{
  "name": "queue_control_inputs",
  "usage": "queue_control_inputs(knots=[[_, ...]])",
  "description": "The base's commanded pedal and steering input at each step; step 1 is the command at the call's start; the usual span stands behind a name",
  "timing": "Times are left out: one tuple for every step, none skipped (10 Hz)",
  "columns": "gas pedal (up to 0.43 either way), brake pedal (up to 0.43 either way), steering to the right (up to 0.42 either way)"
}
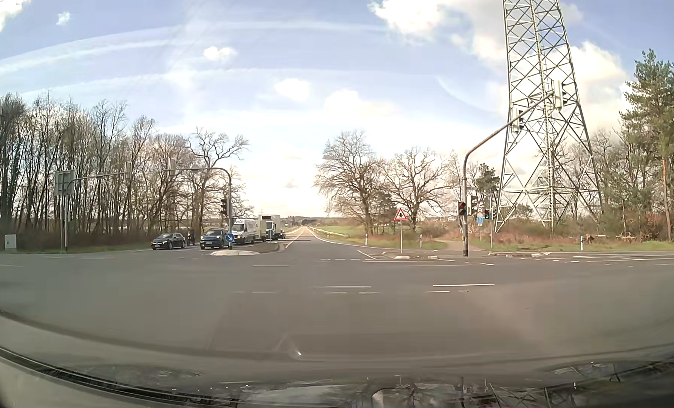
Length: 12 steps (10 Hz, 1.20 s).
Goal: Follow the waypoints while adhering to traffic rules and regulations
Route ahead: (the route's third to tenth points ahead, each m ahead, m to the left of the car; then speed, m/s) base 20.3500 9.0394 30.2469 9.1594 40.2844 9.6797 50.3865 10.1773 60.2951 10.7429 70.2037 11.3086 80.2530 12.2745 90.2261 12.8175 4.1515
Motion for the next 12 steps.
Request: queue_control_inputs(knots=[[0.390, 0.000, -0.058], [0.390, 0.000, -0.054], [0.398, 0.000, -0.051], [0.398, 0.000, -0.049], [0.409, 0.000, -0.047], [0.421, 0.000, -0.046], [0.421, 0.000, -0.045], [0.421, 0.000, -0.044], [0.429, 0.000, -0.040], [0.429, 0.000, -0.036], [0.441, 0.000, -0.035], [0.469, 0.000, -0.035]])
